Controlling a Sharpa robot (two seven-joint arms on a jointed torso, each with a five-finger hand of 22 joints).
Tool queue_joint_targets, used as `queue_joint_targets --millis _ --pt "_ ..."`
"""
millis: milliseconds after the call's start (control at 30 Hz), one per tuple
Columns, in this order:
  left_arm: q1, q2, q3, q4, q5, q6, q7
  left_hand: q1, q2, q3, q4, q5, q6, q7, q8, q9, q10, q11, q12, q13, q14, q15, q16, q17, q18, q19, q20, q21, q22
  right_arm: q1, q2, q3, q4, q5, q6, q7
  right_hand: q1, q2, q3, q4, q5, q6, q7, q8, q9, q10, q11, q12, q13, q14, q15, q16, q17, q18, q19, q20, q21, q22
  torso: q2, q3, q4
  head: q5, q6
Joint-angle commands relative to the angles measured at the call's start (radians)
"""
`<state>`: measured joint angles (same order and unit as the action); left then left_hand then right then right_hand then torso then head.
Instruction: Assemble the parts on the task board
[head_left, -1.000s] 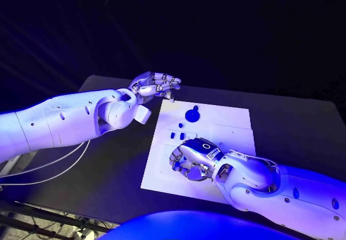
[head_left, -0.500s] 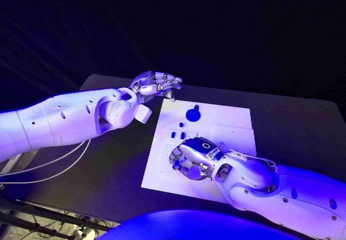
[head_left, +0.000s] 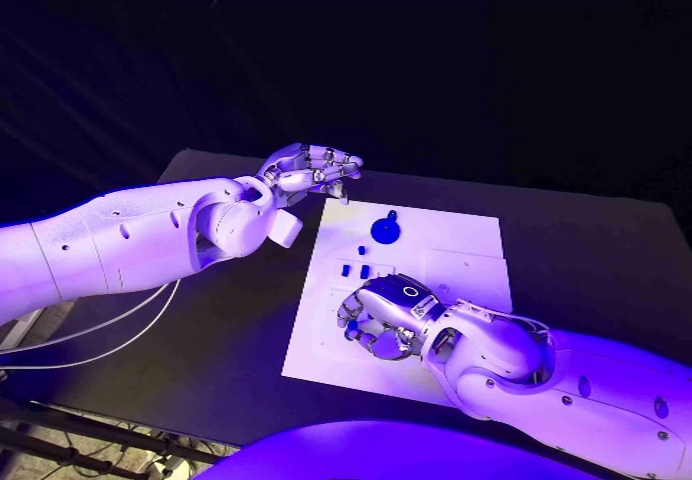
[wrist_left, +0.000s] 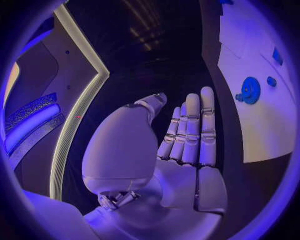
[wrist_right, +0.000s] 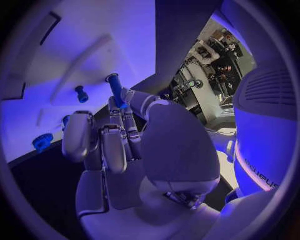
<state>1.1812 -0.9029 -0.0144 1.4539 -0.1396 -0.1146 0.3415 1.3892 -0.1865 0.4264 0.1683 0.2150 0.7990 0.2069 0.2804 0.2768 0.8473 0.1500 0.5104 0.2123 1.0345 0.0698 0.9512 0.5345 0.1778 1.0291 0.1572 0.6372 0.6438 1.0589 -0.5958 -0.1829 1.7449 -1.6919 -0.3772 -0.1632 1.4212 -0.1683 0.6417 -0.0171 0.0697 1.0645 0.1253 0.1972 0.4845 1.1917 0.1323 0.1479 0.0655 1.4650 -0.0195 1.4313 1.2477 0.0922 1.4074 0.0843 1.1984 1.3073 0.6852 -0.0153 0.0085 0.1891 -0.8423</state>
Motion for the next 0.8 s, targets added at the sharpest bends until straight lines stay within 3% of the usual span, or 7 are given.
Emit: queue_joint_targets --millis 33,333,800 --pt "0.000 0.000 0.001 0.003 0.005 0.018 0.004 -0.004 0.003 -0.003 0.005 -0.005 -0.004 0.014 0.004 0.001 -0.003 0.000 0.007 -0.002 -0.004 0.002 -0.003 -0.001 0.005 0.003 0.004 -0.006 -0.001 -0.001 0.003 -0.001 -0.006 -0.015 0.029 0.000 -0.001 0.005 -0.002 -0.006 0.003 -0.001 0.009 -0.006 0.000 0.081 -0.074 0.015 0.053 0.043 0.000 0.003 -0.001 -0.013 -0.004 -0.003 -0.004 0.061 0.000 0.0000 -0.0003 -0.001 -0.002" --pt "0.000 0.000 0.001 0.002 0.005 0.019 0.001 -0.004 0.003 -0.003 0.005 -0.005 -0.004 0.014 0.004 0.001 -0.003 0.000 0.007 -0.002 -0.004 0.002 -0.003 -0.001 0.005 0.003 0.004 -0.006 -0.001 -0.001 0.009 -0.002 -0.018 -0.012 0.071 0.000 -0.006 0.004 -0.003 -0.006 0.003 0.000 0.010 -0.007 0.000 0.081 -0.073 0.014 0.055 0.043 0.001 0.003 -0.003 -0.012 -0.006 -0.002 -0.007 0.060 0.000 -0.0001 -0.0004 0.000 -0.004" --pt "0.000 -0.002 0.001 0.002 0.005 0.022 -0.003 -0.003 0.003 -0.006 0.007 -0.006 -0.005 0.014 0.005 0.001 -0.004 0.000 0.008 -0.002 -0.004 0.002 -0.004 -0.002 0.005 0.004 0.004 -0.008 -0.003 -0.001 0.007 -0.004 -0.020 -0.034 0.065 -0.024 -0.012 0.003 -0.004 -0.007 0.002 -0.001 0.010 -0.008 0.000 0.079 -0.073 0.013 0.056 0.042 0.001 0.001 -0.006 -0.011 -0.008 -0.001 -0.011 0.059 0.000 0.0003 -0.0009 -0.002 -0.004"
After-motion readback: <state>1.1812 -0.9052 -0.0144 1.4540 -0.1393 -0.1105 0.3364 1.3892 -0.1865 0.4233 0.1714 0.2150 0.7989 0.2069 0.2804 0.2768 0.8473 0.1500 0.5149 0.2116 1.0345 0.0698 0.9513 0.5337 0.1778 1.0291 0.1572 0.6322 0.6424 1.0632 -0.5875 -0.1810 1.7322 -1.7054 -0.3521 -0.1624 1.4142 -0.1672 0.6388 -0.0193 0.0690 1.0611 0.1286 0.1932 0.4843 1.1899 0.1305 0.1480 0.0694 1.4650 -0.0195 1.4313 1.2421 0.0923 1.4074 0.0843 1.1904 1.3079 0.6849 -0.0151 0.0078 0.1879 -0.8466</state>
